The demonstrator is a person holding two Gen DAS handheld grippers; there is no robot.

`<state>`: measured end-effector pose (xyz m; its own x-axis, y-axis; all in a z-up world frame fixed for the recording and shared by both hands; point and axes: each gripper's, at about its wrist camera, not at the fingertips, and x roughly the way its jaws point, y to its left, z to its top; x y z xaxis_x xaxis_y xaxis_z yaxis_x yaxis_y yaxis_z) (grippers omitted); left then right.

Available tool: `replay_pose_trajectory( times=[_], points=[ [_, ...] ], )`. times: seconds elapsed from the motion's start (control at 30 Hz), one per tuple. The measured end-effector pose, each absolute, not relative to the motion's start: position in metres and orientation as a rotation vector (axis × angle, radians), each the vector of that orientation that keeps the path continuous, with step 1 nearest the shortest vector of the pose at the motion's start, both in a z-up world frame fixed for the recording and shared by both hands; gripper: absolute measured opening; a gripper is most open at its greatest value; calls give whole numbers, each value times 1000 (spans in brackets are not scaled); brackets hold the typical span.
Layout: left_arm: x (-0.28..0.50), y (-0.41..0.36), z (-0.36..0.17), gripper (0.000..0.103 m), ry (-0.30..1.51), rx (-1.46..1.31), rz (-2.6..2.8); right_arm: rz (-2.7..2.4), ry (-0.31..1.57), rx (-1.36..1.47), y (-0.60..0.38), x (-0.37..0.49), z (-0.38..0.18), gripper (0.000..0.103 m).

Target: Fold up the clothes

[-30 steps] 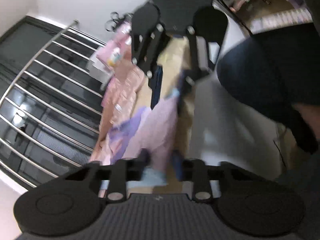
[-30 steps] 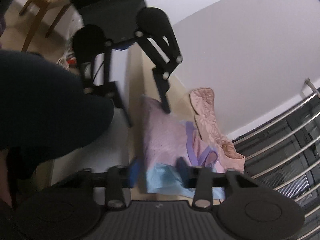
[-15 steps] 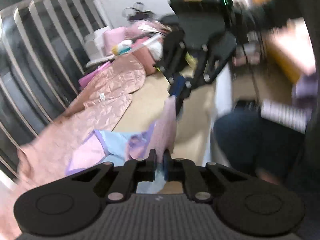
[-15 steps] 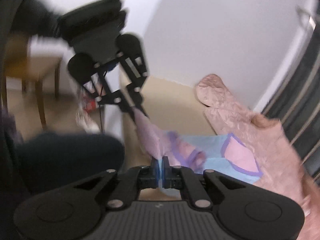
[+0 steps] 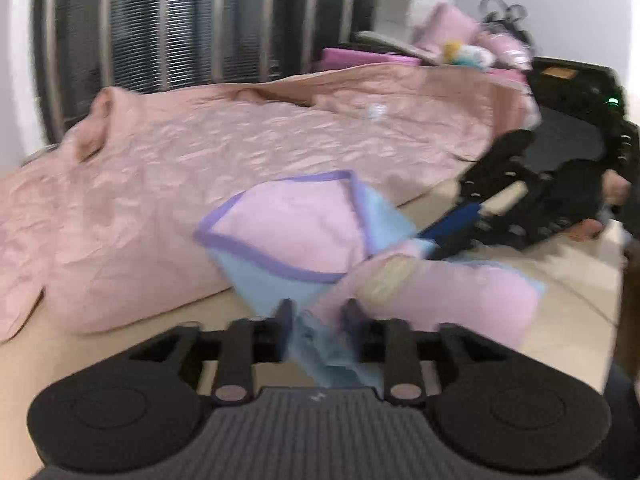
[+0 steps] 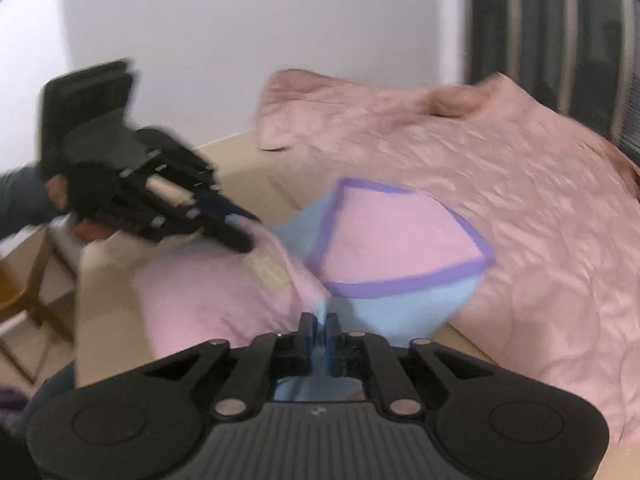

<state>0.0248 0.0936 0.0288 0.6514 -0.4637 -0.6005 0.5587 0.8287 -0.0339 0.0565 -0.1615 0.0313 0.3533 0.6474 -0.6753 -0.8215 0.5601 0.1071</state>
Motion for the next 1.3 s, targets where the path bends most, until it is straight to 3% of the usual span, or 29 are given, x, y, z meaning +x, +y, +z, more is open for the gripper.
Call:
replay_pose_trajectory(
  times=[0.07,0.17,0.23,0.3,0.4,0.43,0.47,0.5,0.57,0.67,0.77,0.87,1.03,1.13,1.3],
  points=[
    [14,102,33,49,597,123,-519,937,713,-281,-165,50,31,20],
    [-6,116,42,53,623,58,-482,880,634,-281,-170,31,44,22],
    [-21,119,39,59,641,10,-509,874,618,-210,-179,19,57,34],
    [-30,114,35,64,657,-36,-529,883,672,-86,-183,17,58,56],
    [-33,95,27,63,670,-16,-507,822,764,1,-173,21,45,56],
    [-34,88,25,63,665,12,-498,812,780,10,-169,20,40,55],
    [-36,82,24,63,658,39,-488,794,788,7,-166,18,35,40],
    [-38,76,24,63,643,63,-480,773,788,17,-165,14,31,4],
    [-43,65,26,57,612,112,-463,722,768,54,-168,4,25,3],
    [-48,56,23,56,587,149,-443,657,692,80,-175,-17,25,2],
    [-46,58,14,61,608,118,-407,606,677,75,-172,-27,21,3],
    [-56,63,26,67,566,88,-391,563,641,1,-166,-37,26,15],
    [-71,61,47,66,508,49,-431,651,500,-64,-159,-60,50,11],
    [-63,44,27,56,616,70,-475,645,614,-120,-141,-55,31,9],
    [-65,41,15,58,635,100,-480,637,642,-147,-139,-66,20,11]
  ],
)
